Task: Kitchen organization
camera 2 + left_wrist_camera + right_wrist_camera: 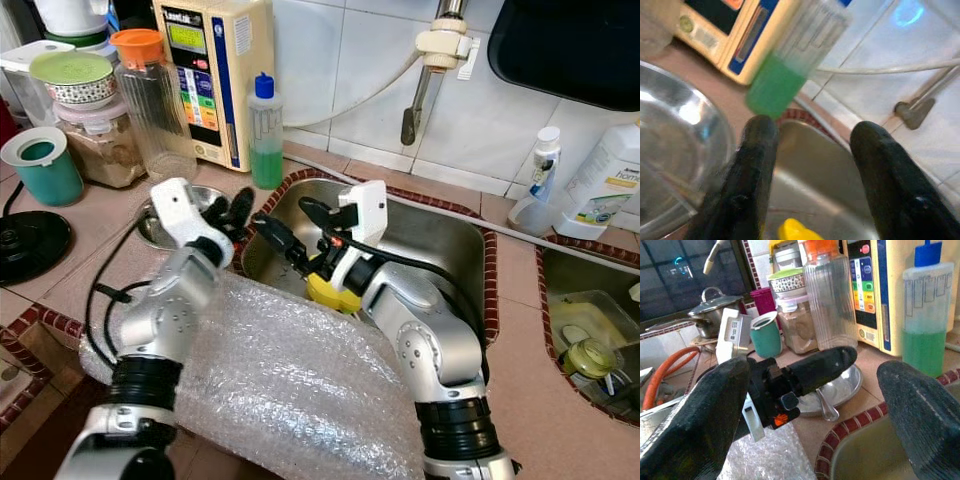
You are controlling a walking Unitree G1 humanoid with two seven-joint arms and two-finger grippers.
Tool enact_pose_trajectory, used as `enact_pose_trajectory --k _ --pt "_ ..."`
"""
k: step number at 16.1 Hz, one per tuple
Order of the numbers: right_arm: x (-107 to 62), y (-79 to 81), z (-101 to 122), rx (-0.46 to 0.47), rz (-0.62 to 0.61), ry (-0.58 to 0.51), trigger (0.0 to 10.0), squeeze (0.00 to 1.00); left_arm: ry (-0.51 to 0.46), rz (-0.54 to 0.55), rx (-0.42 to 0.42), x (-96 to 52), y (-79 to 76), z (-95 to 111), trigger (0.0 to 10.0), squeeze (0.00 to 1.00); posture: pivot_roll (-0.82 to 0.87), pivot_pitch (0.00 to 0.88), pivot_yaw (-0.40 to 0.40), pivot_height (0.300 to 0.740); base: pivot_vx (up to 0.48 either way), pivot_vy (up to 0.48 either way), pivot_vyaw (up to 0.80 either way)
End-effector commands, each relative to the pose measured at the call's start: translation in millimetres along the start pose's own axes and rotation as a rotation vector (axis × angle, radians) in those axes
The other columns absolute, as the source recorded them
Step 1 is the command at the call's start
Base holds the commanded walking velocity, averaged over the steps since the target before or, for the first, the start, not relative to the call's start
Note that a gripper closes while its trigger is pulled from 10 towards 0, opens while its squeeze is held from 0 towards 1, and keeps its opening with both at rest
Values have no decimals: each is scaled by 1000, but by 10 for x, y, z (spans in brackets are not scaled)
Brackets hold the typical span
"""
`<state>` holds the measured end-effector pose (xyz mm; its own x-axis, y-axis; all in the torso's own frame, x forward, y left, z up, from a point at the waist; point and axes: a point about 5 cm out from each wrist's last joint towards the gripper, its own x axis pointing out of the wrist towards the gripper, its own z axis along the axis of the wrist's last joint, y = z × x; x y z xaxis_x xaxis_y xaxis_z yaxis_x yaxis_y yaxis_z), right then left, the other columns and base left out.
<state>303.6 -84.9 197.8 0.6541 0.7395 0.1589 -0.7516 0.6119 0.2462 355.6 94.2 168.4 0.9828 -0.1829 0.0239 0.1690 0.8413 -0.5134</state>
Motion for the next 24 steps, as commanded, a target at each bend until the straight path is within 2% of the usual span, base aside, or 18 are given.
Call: enact_pose_trajectory --k 1,2,5,9,12,16,24 --pt "-24 4 18 -19 -1 9 10000 0 -22 23 -13 -31 9 15 10000 1000 80 0 -49 740 0 0 0" --pt "-26 0 21 -21 0 12 10000 0 -20 62 -32 -95 58 -46 10000 1000 78 0 -53 740 0 0 0" --pt "-29 -4 25 -23 3 17 10000 0 0 110 -139 -161 93 -136 10000 1000 80 0 -60 740 0 0 0" --pt "-28 2 20 -22 8 22 10000 0 4 127 -170 -170 90 -146 10000 1000 79 0 -62 740 0 0 0" --pt "-25 13 17 -19 17 26 10000 0 10 131 -214 -166 61 -126 10000 1000 77 0 -61 740 0 0 0" --pt "-76 44 -24 -25 78 88 10000 0 75 158 -301 -232 0 -149 10000 1000 74 0 -55 740 0 0 0" --pt "-78 63 -51 -22 89 103 10000 0 161 155 -383 -276 -109 -179 10000 1000 73 0 -50 740 0 0 0"
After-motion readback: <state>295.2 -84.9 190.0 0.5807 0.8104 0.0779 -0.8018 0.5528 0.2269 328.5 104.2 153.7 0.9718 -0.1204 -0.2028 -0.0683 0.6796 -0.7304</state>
